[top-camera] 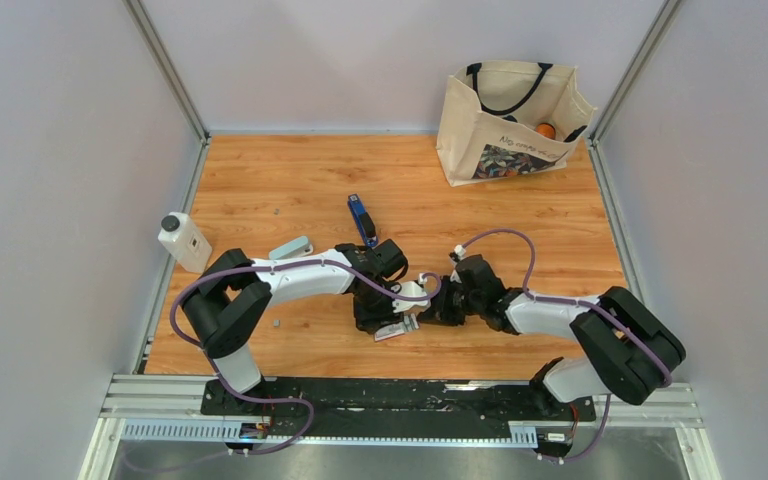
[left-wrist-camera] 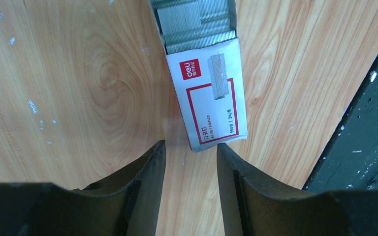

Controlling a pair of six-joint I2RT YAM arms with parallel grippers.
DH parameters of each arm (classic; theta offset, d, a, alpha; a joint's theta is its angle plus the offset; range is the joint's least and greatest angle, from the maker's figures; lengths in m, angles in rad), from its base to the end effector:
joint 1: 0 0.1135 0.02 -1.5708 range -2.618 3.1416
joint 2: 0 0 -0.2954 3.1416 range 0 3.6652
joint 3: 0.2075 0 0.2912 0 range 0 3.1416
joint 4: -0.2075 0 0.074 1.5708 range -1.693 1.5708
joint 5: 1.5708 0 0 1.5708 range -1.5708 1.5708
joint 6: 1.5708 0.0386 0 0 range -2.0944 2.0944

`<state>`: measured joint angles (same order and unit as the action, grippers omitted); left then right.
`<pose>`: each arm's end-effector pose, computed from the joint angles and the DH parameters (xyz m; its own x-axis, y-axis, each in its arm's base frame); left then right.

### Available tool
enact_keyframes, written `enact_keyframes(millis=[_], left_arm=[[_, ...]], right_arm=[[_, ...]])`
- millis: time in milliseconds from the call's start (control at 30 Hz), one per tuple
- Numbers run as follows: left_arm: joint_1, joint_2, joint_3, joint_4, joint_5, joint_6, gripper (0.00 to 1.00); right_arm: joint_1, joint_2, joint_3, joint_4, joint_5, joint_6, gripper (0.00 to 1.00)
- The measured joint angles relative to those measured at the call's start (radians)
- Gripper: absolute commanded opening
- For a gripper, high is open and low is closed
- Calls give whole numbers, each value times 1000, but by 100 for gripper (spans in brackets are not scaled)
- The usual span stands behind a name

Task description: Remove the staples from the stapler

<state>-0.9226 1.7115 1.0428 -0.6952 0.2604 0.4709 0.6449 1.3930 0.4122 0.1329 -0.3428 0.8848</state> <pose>0.2004 -0.2811 0.1675 -0.1626 0.9408 -0.2974 0.9830 0.1284 -0.1314 0.1913 0.1601 0.1181 -0.9552 0.1934 -0.2240 -0.0075 0.7409 0.6716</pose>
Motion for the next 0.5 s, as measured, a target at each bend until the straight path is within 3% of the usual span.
enact_keyframes(millis=[500], left_arm=[[0,0,0,-4,-8,0,51]], right_arm=[[126,72,34,63,12,66,11]])
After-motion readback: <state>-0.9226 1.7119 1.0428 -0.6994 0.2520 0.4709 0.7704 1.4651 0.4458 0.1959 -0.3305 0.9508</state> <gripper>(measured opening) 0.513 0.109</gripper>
